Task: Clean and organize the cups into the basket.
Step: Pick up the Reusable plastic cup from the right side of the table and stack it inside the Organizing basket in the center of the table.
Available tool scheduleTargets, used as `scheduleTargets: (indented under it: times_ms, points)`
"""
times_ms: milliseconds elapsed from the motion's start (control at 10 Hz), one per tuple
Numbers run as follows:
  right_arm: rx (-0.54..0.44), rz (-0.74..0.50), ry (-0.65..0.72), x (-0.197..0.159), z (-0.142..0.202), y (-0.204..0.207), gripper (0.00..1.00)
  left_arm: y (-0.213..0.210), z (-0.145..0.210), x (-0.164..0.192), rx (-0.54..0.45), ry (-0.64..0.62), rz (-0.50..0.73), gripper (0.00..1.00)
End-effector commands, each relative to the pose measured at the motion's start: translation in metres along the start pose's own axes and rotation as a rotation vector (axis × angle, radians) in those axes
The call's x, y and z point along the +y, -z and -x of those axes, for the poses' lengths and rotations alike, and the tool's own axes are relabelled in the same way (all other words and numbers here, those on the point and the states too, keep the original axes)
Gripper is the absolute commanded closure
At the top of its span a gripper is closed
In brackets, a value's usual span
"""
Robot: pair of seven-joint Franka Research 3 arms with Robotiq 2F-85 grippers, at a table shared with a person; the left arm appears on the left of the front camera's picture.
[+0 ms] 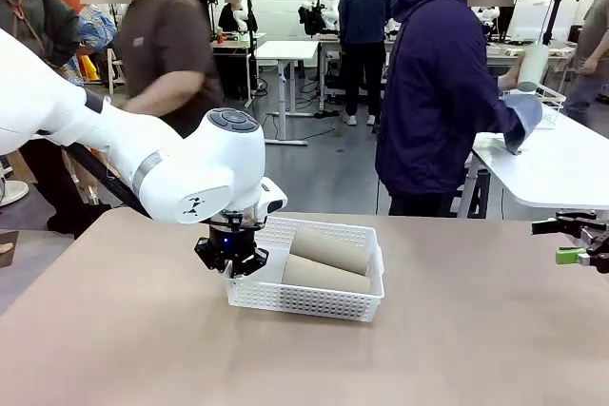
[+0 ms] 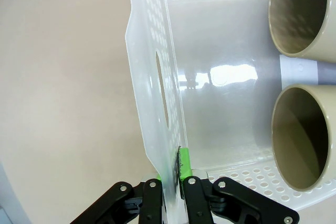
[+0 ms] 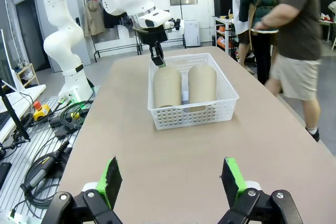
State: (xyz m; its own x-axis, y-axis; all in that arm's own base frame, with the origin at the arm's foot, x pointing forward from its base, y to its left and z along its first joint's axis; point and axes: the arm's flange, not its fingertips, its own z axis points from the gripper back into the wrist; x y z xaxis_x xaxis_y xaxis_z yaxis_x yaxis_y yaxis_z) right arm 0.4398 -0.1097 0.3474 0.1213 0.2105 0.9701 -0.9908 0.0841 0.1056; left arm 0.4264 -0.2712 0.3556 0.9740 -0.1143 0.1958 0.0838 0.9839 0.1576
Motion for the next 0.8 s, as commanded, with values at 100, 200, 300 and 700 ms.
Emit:
scheduleTargets:
  times_ms: [100, 200, 300, 700]
  points:
    - [0.009, -0.008, -0.007, 0.0027, -0.0028, 0.0010, 0.00, 0.0020, 0.0028, -0.0010, -0.001, 0.008, -0.009, 1.00]
    - [0.009, -0.008, -0.007, 0.0027, -0.0028, 0.0010, 0.00, 0.0020, 0.0028, -0.0010, -0.001, 0.008, -0.009, 1.00]
    - [0.009, -0.008, -0.007, 0.0027, -0.0028, 0.0010, 0.00, 0.0020, 0.0028, -0.0010, -0.001, 0.008, -0.009, 1.00]
    - [0.009, -0.008, -0.007, 0.0027, -0.0028, 0.0010, 0.00, 0.0020, 0.0028, -0.0010, -0.001, 0.008, -0.009, 1.00]
